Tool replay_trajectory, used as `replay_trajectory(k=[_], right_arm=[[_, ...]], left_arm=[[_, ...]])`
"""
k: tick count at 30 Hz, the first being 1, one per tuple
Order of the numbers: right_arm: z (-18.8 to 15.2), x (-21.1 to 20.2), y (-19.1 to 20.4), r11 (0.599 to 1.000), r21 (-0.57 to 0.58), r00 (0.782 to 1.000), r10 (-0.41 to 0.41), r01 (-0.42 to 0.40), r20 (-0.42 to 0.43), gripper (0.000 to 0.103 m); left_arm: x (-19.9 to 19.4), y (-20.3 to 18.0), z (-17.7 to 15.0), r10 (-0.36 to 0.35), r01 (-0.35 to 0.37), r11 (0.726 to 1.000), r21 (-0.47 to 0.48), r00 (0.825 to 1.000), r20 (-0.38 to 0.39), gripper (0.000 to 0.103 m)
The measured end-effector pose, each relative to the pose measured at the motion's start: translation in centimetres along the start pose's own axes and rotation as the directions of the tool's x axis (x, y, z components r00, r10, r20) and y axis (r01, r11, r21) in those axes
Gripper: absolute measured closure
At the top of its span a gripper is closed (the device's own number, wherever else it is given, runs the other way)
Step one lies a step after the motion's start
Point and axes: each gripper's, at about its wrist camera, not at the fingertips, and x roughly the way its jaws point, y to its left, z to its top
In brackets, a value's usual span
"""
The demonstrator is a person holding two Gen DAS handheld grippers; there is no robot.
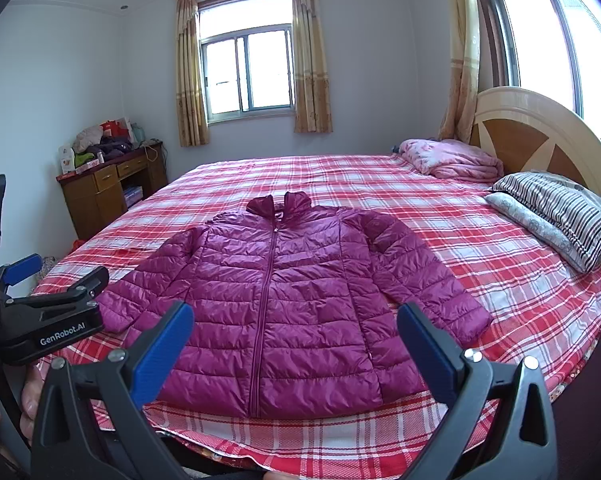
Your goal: Fold large clothes
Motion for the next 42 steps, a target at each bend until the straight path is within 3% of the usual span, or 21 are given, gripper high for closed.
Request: replay_trajectory(k=[42], right_arm=[[-0.5,0.6,0.5,1.000,0.001,0.999,0.016,-0.016,-0.031,0.000]], left_arm=[[0.4,1.3,0.7,0.035,-0.034,0.999,-0.027,0.999,0.013,0.001]])
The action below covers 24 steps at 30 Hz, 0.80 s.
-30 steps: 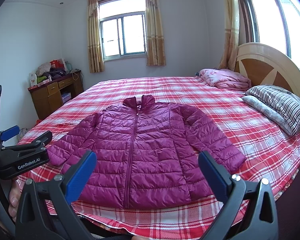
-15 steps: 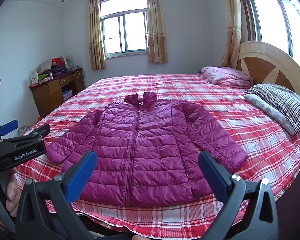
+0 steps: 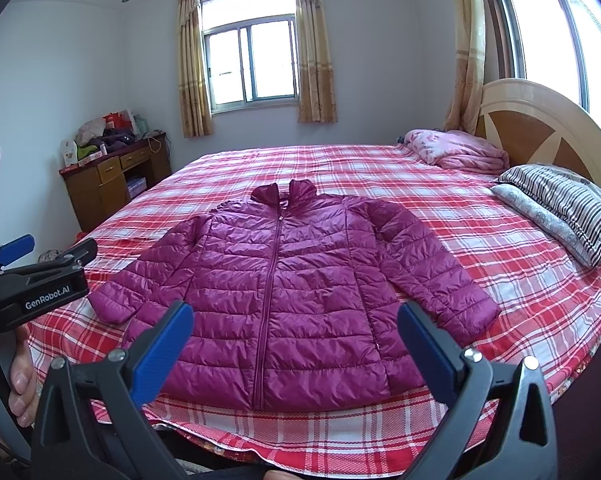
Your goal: Fold large clothes
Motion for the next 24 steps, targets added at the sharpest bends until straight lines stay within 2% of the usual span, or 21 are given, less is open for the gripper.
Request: replay_trajectory(k=[24], right_arm=[[-0.19,0.14,0.14,1.000,0.001,1.000,0.001,-0.001,-0.005,0.000]], left_arm=[[0.11,0.44,0.08,0.006,-0.006,1.000,-0.001,1.000,0.001,0.001]])
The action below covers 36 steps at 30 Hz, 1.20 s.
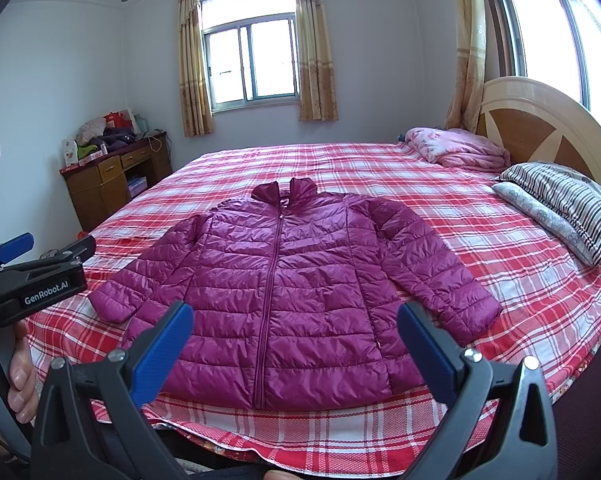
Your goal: Fold large clothes
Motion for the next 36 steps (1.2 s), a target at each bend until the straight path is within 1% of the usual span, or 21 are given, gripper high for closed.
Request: replay_trajectory(k=[5,8,11,14,17,20,22,24,26,28,31,32,34,36], right_arm=[[-0.2,0.3,-0.2,1.000,0.006,1.000,0.001,-0.001,-0.007,0.000],[-0.5,1.5,-1.3,1.000,0.029,1.000,-0.006,0.007,-0.029,0.000],[-0.8,3.4,-3.6,0.996,0.062,0.997,-0.054,0.057,-0.052,0.000],[-1.4,5.4,-6.5,0.986,0.130,0.992,-0.094,0.105,-0.088,0.000],[-2.1,7.5,-9.6,0.968,0.177,0.979,-0.157,0.179,-0.131,0.000],[-3.1,9.9,-13.1,0.943,0.244,0.964,-0.183,0.228,-0.195,0.000],[-3.8,11.5,-15.7,0.921,0.280,0.948,-0.203,0.270,-0.245,0.003],[-4.6,12.9,-18.5,0.890,0.337,0.932,-0.211,0.307,-0.294,0.012],[-5.2,13.8,-21.1,0.853,0.389,0.917,-0.224,0.348,-0.329,0.013],[-5.3,14.4,-22.7,0.829,0.407,0.904,-0.247,0.383,-0.348,0.013],[-5.2,15.9,-24.5,0.810,0.426,0.895,-0.252,0.403,-0.368,0.017],[-5.2,16.5,-24.8,0.805,0.433,0.893,-0.248,0.406,-0.376,0.020],[-5.3,17.9,-25.4,0.804,0.434,0.889,-0.237,0.406,-0.391,0.025],[-5.6,18.9,-25.6,0.801,0.435,0.884,-0.233,0.411,-0.406,0.036]], left_arm=[[0.3,-0.1,-0.1,0.001,-0.001,1.000,0.005,1.000,-0.002,0.001],[1.5,-0.5,-0.3,0.016,-0.016,1.000,0.019,1.000,-0.010,0.001],[3.7,-1.1,-0.7,0.045,-0.044,0.998,0.036,0.999,-0.028,0.001],[6.2,-1.7,-1.2,0.062,-0.060,0.997,0.055,0.997,-0.047,0.001],[9.2,-2.5,-1.7,0.075,-0.070,0.995,0.077,0.995,-0.066,0.001],[12.3,-3.3,-2.1,0.068,-0.059,0.994,0.089,0.993,-0.096,0.001],[14.5,-3.8,-2.2,0.065,-0.053,0.994,0.097,0.991,-0.120,0.001],[16.6,-4.3,-2.1,0.069,-0.055,0.993,0.103,0.988,-0.140,0.001],[18.6,-4.6,-1.9,0.080,-0.066,0.992,0.105,0.986,-0.144,0.001],[20.7,-4.9,-1.7,0.092,-0.075,0.991,0.108,0.982,-0.162,0.001],[23.7,-5.6,-1.2,0.110,-0.092,0.990,0.107,0.978,-0.177,0.001],[24.7,-5.7,-1.1,0.121,-0.102,0.989,0.111,0.975,-0.187,0.001],[26.5,-6.0,-0.8,0.125,-0.104,0.989,0.107,0.970,-0.209,0.001],[28.1,-6.3,-0.4,0.141,-0.120,0.987,0.107,0.965,-0.220,0.001]])
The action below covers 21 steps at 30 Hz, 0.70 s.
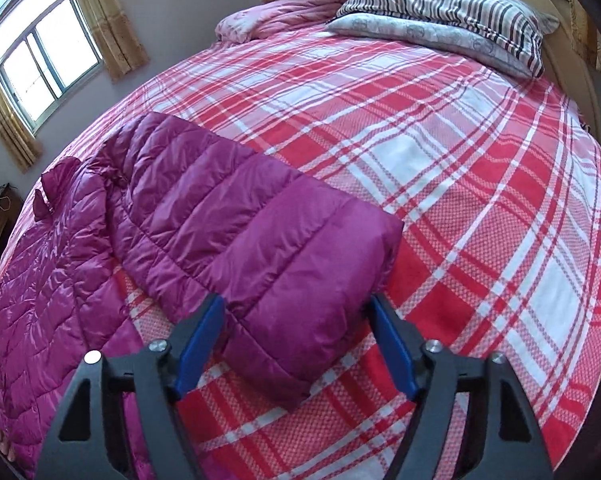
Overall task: Fold large clothes
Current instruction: 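Grasp the jacket sleeve cuff with the right tool and lift it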
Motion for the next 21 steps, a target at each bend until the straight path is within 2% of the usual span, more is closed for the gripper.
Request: replay_trajectory(k=[2,4,5,6,12,16,21], right_arm=[[-0.1,0.4,0.1,1.000,-0.014,1.000,-0.002,0.003,0.000,0.047],[0.2,0.3,-0.1,1.000,-0.023,1.000,-0.004,0.004,0.017,0.062],[0.5,0.2,-0.3,1.000,-0.021,1.000,0.000,0.000,0.015,0.073],[1.0,0.1,-0.8,1.000,-0.012,1.000,-0.005,0.006,0.017,0.079],[6.1,-0.8,-2.1,0.991,-0.027,0.987,-0.125,0.128,0.098,0.086],[9.8,-1.0,-1.2,0.976,-0.065,0.967,-0.193,0.206,0.169,0.087],[13.5,-2.3,0.6,0.960,-0.090,0.935,-0.234,0.265,0.265,0.088]], left_arm=[[1.4,-0.4,0.7,0.012,-0.012,1.000,0.001,1.000,-0.015,0.001],[2.4,-0.6,1.2,0.021,-0.021,1.000,0.005,0.999,-0.025,0.001],[2.9,-0.7,1.3,0.023,-0.022,1.000,0.008,0.999,-0.027,0.001],[3.3,-0.7,1.4,0.026,-0.026,1.000,0.013,0.999,-0.030,0.001],[4.7,0.0,2.4,0.019,-0.019,1.000,0.000,0.999,-0.033,0.001],[5.3,0.7,3.0,0.019,-0.019,1.000,-0.002,0.999,-0.037,0.001],[6.3,1.4,3.8,0.046,-0.045,0.999,0.020,0.999,-0.010,0.001]])
